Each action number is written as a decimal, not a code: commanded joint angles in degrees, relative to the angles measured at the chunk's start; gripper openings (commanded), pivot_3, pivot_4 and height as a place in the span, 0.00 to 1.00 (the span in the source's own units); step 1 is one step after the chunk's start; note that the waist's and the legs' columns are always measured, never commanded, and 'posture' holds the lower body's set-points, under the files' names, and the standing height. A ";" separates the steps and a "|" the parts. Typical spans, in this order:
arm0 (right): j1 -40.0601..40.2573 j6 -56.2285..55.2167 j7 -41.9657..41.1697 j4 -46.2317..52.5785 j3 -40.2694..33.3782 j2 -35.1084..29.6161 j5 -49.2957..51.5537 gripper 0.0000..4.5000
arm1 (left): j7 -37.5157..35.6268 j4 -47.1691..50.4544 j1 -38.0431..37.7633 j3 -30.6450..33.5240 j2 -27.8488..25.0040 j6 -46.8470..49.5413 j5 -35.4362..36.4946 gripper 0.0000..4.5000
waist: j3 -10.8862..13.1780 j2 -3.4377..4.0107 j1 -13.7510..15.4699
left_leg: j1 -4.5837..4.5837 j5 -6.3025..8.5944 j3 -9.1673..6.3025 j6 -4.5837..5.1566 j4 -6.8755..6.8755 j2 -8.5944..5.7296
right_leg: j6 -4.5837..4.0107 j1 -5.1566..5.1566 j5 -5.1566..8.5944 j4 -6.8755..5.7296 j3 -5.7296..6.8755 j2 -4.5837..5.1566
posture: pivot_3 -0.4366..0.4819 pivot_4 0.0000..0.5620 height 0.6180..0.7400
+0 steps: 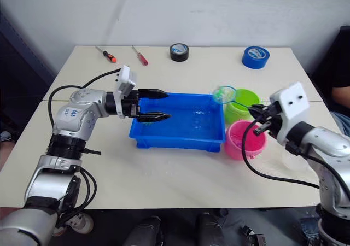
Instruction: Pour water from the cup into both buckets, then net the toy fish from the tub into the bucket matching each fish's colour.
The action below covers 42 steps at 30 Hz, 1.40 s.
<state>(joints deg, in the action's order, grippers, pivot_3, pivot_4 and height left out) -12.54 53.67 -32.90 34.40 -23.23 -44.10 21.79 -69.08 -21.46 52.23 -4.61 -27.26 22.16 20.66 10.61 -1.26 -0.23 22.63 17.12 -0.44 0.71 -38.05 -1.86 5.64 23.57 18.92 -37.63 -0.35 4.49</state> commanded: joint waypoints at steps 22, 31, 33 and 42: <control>4.43 -71.30 12.66 -27.57 16.21 -32.45 -52.54 0.00 | -0.04 -0.40 -0.10 1.52 -0.73 -2.34 -0.88 0.99 | 0.00 0.01 0.07 | -0.16 -0.08 0.25 -0.02 -0.04 -0.02 | 0.01 -0.02 0.00 0.07 -0.14 -0.02 | 0.48 0.27 0.97; -1.11 -68.78 6.83 -28.20 15.84 -25.70 -44.79 0.00 | 0.47 -0.33 -0.88 1.96 -3.01 -2.23 -1.05 0.99 | 0.01 0.01 0.04 | -0.20 -0.07 0.20 -0.02 -0.05 -0.01 | 0.01 -0.08 0.00 0.08 -0.13 -0.01 | 0.48 0.27 0.97; -5.08 -58.03 2.26 -25.02 14.68 -18.22 -31.96 0.00 | 0.62 0.68 -2.30 2.43 -4.95 -1.68 -1.15 0.99 | 0.01 0.00 -0.32 | -0.22 -0.07 0.25 -0.02 -0.06 0.01 | 0.01 -0.07 0.00 0.05 -0.14 -0.03 | 0.48 0.27 0.97; -12.42 -24.63 -13.63 -13.15 24.89 -3.11 -3.89 0.00 | 0.44 11.14 -15.76 4.79 -18.32 1.43 -2.29 0.99 | 0.01 0.02 -1.24 | -0.24 -0.06 0.02 -0.12 -0.01 0.19 | -0.04 -0.11 0.02 -0.08 -0.03 -0.05 | 0.48 0.27 0.97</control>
<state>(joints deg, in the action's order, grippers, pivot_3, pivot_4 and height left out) -23.64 24.89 -45.07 19.06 0.13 -47.91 15.43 -68.78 -14.16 37.26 -2.23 -43.47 23.24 18.29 10.61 -1.25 -1.47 22.40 17.08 -0.43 0.61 -38.10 -1.69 5.60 23.47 18.94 -37.66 -0.39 4.47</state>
